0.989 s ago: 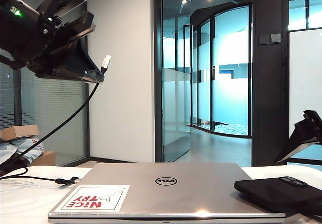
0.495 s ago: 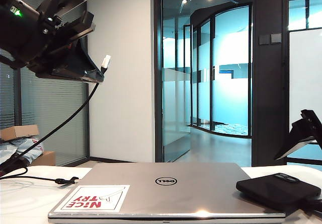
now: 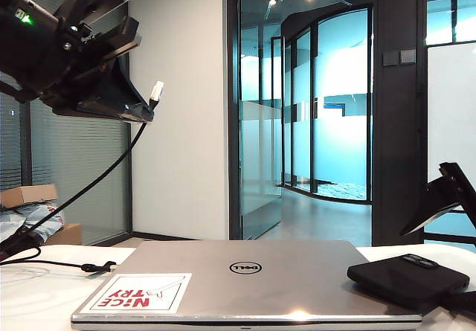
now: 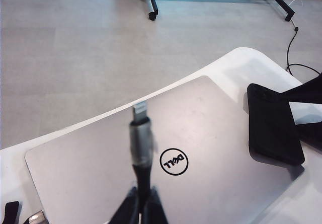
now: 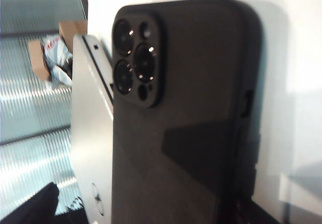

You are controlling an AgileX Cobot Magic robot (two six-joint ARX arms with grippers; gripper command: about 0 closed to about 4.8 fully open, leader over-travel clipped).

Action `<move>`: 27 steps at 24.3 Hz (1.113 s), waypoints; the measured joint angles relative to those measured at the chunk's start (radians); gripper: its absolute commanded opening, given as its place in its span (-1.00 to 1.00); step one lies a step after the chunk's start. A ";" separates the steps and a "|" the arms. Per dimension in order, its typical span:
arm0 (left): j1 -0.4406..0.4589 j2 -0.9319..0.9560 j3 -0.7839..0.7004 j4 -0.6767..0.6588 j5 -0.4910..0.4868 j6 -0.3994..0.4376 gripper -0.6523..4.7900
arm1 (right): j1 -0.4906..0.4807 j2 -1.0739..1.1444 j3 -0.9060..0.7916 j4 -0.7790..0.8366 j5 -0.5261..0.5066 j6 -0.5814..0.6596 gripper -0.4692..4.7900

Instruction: Pick up the charging cable and the phone, plug the charging cable into the charging port on the phone, and finally place them back on the table.

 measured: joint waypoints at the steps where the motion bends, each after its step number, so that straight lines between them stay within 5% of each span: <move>1: 0.000 0.000 0.000 0.000 0.000 0.000 -0.78 | 0.000 0.000 0.000 0.000 -0.003 -0.016 0.85; 4: 0.000 0.000 0.000 0.000 0.000 0.000 -0.78 | 0.000 0.001 0.000 -0.001 -0.011 -0.046 0.82; 9: 0.000 0.000 0.000 0.000 0.000 0.000 -0.78 | 0.000 0.005 -0.002 -0.030 -0.001 -0.051 0.03; 13: 0.000 0.000 0.000 0.000 0.000 0.000 -0.78 | 0.000 0.005 -0.002 -0.031 -0.001 -0.051 -0.05; 18: 0.000 0.000 0.000 0.000 0.000 0.000 -0.78 | -0.001 0.003 -0.003 -0.014 -0.013 -0.051 -0.85; 27: 0.000 0.000 0.000 0.000 0.000 0.000 -0.78 | 0.000 -0.034 -0.008 0.091 -0.066 -0.047 -0.85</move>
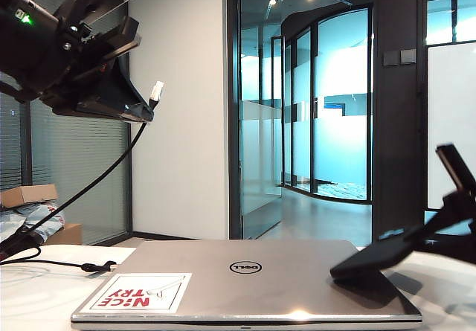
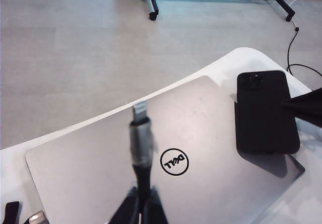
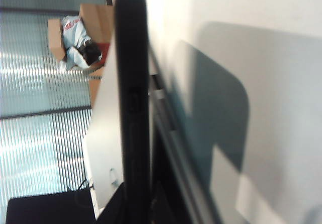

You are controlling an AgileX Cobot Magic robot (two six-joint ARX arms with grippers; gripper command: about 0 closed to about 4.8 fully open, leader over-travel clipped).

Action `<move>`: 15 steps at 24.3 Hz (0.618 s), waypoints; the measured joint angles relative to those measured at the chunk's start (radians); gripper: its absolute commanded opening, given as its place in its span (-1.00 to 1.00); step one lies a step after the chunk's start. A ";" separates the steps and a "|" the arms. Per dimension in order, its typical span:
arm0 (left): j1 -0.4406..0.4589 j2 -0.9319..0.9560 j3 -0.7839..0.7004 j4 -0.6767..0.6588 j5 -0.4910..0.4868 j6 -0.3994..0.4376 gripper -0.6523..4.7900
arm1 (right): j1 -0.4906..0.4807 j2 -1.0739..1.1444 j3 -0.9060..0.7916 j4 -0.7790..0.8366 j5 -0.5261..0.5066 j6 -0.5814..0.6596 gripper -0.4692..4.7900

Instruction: Pick up the charging cable and the phone, plug the charging cable into the charging port on the phone, and finally place them back on the table.

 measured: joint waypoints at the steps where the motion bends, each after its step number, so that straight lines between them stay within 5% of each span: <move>1: 0.000 0.000 0.000 0.000 0.000 0.000 -0.78 | 0.001 -0.044 -0.006 -0.002 -0.002 -0.001 -0.85; 5: 0.000 0.000 0.000 0.000 0.000 0.000 -0.78 | 0.001 -0.267 0.003 -0.037 0.001 -0.055 -0.85; 9: 0.000 0.000 0.000 0.001 0.000 0.000 -0.78 | 0.003 -0.598 0.072 -0.638 0.069 -0.304 -0.85; 12: 0.000 0.000 0.000 0.001 0.000 0.000 -0.78 | 0.002 -0.745 0.203 -1.115 0.212 -0.556 -0.85; 15: 0.000 0.000 0.000 0.001 0.000 0.000 -0.78 | 0.000 -0.754 0.297 -1.371 0.270 -0.709 -0.85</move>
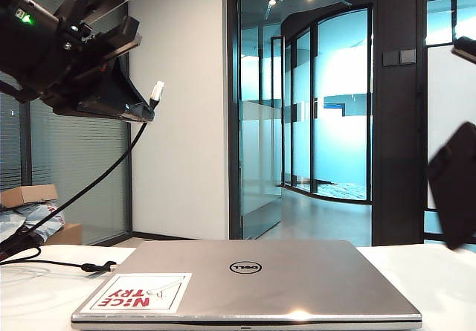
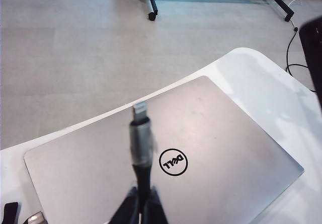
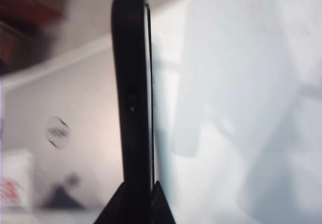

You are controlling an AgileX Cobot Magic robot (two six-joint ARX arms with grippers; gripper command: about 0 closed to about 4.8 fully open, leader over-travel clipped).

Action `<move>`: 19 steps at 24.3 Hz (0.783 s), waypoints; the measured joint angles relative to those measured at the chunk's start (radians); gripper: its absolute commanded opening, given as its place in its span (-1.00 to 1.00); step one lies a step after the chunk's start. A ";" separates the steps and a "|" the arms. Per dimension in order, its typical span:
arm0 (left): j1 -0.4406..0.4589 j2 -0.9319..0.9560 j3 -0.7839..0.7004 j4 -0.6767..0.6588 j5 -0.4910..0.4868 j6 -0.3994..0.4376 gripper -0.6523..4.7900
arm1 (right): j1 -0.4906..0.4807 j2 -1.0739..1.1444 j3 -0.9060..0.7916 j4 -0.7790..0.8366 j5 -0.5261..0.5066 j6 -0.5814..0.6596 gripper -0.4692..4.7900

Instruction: Pick up the charging cable and the phone, plug the charging cable into the charging port on the phone, and finally place them back on the table.

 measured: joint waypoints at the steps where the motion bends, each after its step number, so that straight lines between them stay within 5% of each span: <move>1: 0.000 0.000 0.000 0.000 0.000 0.000 -0.78 | 0.001 0.002 0.020 -0.064 0.019 -0.031 -0.85; 8: 0.000 0.000 0.000 0.001 0.000 0.000 -0.78 | 0.058 0.022 0.053 -0.264 0.163 -0.203 -0.85; 19: 0.000 0.000 0.000 0.001 0.000 0.000 -0.78 | 0.183 0.241 0.053 -0.322 0.262 -0.261 -0.83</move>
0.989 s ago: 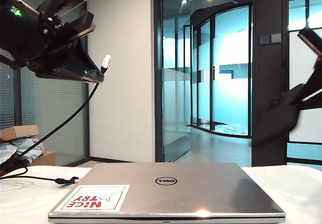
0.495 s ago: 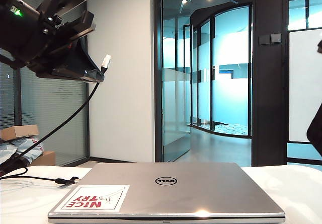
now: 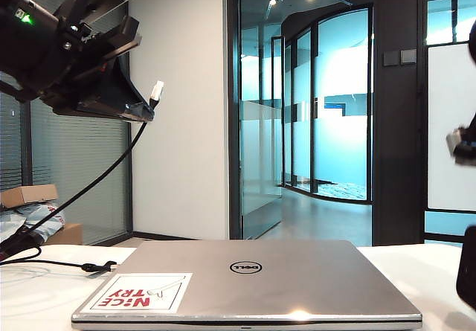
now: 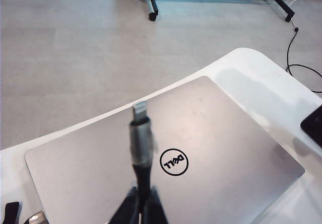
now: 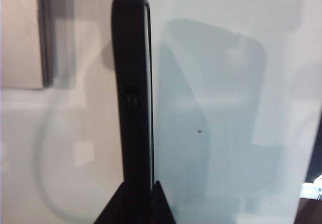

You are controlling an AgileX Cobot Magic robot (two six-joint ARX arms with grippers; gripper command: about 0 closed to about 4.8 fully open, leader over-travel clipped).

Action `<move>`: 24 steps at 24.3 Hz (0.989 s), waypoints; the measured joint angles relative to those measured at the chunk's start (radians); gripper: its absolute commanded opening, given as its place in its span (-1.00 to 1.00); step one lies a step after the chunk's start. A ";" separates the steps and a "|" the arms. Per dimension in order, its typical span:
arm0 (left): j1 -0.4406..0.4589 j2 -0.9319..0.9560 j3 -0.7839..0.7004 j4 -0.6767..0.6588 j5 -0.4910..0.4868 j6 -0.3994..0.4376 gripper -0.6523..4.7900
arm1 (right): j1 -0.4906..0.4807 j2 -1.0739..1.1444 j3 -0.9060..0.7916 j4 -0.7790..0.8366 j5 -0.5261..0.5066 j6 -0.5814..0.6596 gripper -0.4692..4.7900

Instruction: Pick up the charging cable and the phone, plug the charging cable into the charging port on the phone, and finally place them back on the table.

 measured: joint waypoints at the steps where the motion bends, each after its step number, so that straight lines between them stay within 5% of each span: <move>1: 0.000 0.000 0.000 0.000 0.000 0.000 -0.78 | 0.004 0.014 0.000 0.000 0.000 0.000 -0.78; 4: 0.000 0.000 0.000 0.000 0.000 0.000 -0.78 | 0.004 0.045 0.007 -0.002 -0.005 -0.001 -0.48; 13: 0.000 0.000 0.000 0.000 0.000 0.000 -0.78 | 0.003 0.159 0.008 -0.014 -0.005 -0.002 -0.48; 14: 0.000 0.000 0.000 0.000 0.000 0.000 -0.78 | 0.003 0.165 0.008 -0.013 -0.005 -0.002 -0.48; 16: 0.000 0.000 0.000 0.000 0.000 0.000 -0.78 | 0.003 0.212 0.008 0.004 -0.035 -0.002 -0.86; 24: -0.011 0.000 0.000 -0.068 -0.001 -0.008 -0.78 | 0.003 0.200 0.074 -0.074 -0.157 -0.024 -0.83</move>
